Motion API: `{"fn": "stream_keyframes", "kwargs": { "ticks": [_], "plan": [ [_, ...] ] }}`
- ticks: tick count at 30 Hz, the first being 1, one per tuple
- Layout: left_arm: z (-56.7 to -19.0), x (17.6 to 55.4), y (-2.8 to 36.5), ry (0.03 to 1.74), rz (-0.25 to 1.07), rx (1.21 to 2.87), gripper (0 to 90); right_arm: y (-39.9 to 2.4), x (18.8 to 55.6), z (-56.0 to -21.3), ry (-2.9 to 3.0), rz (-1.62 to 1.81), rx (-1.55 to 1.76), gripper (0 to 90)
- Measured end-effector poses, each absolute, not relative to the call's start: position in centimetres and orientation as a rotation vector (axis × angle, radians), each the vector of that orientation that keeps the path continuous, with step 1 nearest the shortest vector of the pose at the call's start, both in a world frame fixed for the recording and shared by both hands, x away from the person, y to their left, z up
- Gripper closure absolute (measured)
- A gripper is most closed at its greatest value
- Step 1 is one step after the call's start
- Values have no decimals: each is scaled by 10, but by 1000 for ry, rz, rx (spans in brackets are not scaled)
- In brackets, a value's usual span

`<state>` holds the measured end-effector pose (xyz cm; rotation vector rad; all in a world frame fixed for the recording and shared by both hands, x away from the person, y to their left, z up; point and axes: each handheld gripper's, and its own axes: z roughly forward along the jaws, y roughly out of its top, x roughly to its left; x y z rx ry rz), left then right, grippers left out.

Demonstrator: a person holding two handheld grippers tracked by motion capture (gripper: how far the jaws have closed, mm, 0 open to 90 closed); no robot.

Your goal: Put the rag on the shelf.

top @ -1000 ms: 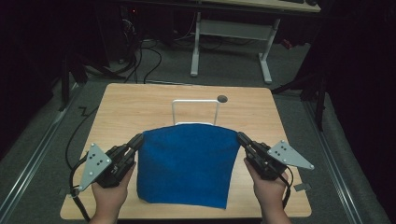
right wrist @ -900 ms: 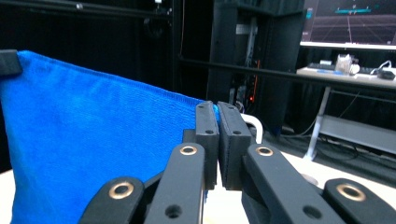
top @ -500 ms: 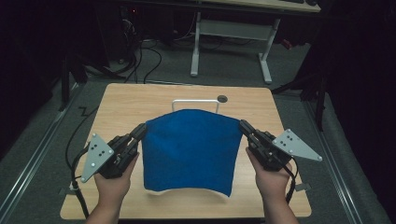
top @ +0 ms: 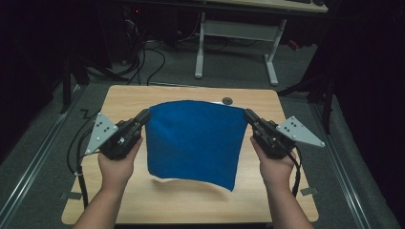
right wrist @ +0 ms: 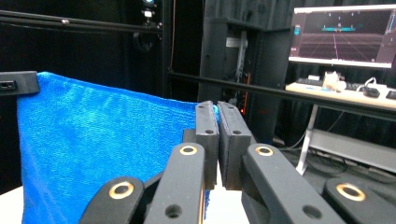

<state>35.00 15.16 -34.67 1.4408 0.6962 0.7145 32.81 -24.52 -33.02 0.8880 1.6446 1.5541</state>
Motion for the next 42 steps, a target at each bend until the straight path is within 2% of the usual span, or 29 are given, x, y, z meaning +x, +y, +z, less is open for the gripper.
{"fn": "stream_keyframes", "kwargs": {
  "ticks": [20, 28, 42],
  "plan": [
    [-333, 437, 142, 728, 804, 1521, 882, -249, 404, -305, 1595, 1499, 991, 886],
    [-325, 461, 140, 738, 846, 1542, 882, -256, 434, -302, 1571, 1488, 1037, 888],
    [-323, 509, 138, 830, 850, 1531, 878, -251, 479, -299, 1608, 1436, 1076, 888]
  ]
}}
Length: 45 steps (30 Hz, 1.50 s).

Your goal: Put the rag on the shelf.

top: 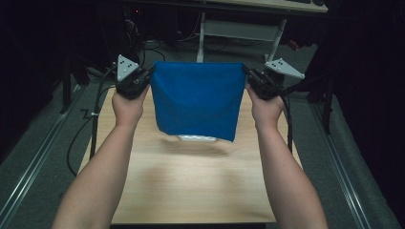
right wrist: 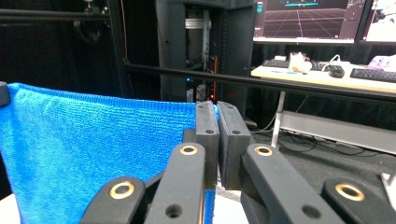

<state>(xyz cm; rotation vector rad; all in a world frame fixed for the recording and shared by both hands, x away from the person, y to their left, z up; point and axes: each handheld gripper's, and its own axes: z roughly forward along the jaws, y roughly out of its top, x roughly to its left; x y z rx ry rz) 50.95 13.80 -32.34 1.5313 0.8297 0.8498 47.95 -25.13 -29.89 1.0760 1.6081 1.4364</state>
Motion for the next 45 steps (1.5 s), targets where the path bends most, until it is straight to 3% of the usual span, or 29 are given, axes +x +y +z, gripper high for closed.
{"fn": "stream_keyframes", "kwargs": {
  "ticks": [8, 20, 45],
  "plan": [
    [-333, 528, 130, 849, 860, 1544, 876, -256, 504, -307, 1629, 1392, 1114, 889],
    [-394, 545, 125, 951, 748, 1656, 873, -257, 527, -358, 1754, 1271, 1197, 889],
    [-475, 506, 121, 981, 626, 1776, 874, -249, 494, -448, 1866, 1212, 1280, 887]
  ]
}}
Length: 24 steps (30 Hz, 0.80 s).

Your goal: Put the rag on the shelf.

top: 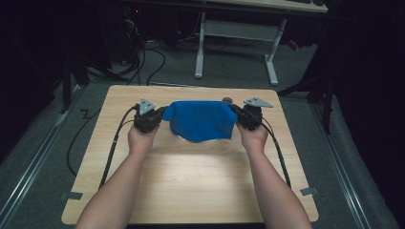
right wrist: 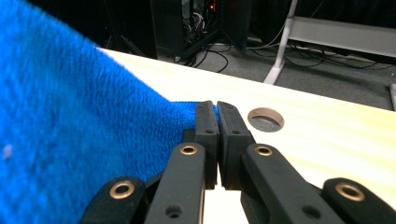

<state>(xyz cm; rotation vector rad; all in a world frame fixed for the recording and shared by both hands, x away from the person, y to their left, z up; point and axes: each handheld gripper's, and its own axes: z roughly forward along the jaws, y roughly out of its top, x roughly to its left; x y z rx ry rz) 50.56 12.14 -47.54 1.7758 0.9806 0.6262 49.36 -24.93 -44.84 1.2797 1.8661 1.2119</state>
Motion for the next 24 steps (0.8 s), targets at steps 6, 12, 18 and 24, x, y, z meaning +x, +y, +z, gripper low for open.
{"fn": "stream_keyframes", "kwargs": {
  "ticks": [6, 12, 18, 24],
  "plan": [
    [-487, 503, 117, 986, 600, 1795, 874, -247, 489, -459, 1894, 1178, 1285, 887],
    [-496, 501, 112, 983, 580, 1822, 874, -244, 485, -473, 1913, 1168, 1289, 887],
    [-504, 502, 111, 1003, 534, 1827, 872, -242, 483, -484, 1932, 1160, 1300, 887],
    [-508, 504, 109, 1011, 502, 1837, 865, -245, 480, -491, 1922, 1167, 1325, 886]
  ]
}}
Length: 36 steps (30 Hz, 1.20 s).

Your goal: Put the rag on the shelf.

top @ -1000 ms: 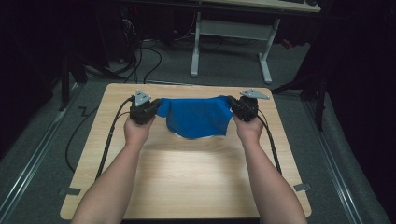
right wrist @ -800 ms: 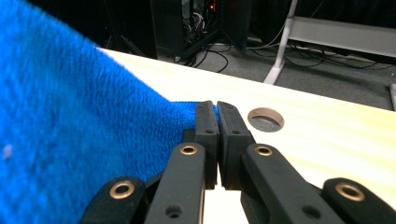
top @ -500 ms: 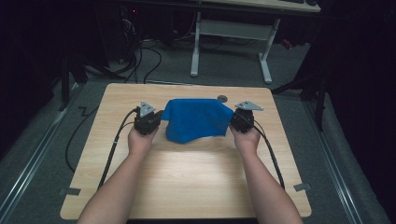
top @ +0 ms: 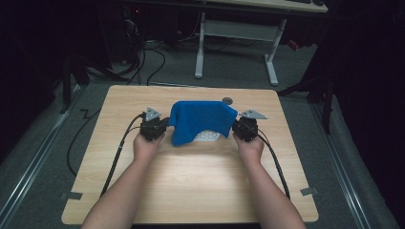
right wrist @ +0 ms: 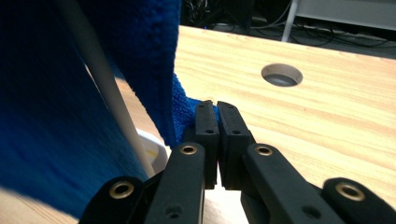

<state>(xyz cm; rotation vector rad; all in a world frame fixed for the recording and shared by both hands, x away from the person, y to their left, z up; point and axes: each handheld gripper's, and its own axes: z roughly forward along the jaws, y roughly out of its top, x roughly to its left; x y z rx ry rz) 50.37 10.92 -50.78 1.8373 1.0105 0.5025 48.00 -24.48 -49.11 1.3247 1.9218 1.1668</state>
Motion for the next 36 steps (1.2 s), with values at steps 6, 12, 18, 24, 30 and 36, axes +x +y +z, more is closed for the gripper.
{"fn": "stream_keyframes", "kwargs": {
  "ticks": [6, 12, 18, 24, 30, 36],
  "plan": [
    [-511, 504, 107, 1018, 494, 1849, 860, -246, 479, -493, 1931, 1149, 1330, 886],
    [-513, 505, 107, 1027, 478, 1850, 836, -246, 478, -495, 1935, 1150, 1325, 885],
    [-515, 505, 110, 1053, 475, 1843, 778, -251, 476, -500, 1916, 1172, 1347, 867],
    [-515, 503, 118, 1090, 497, 1835, 665, -254, 476, -496, 1903, 1157, 1346, 763],
    [-506, 499, 122, 1075, 525, 1809, 650, -259, 475, -490, 1888, 1159, 1362, 750],
    [-500, 497, 124, 1059, 546, 1809, 645, -264, 474, -484, 1871, 1154, 1354, 725]
  ]
}}
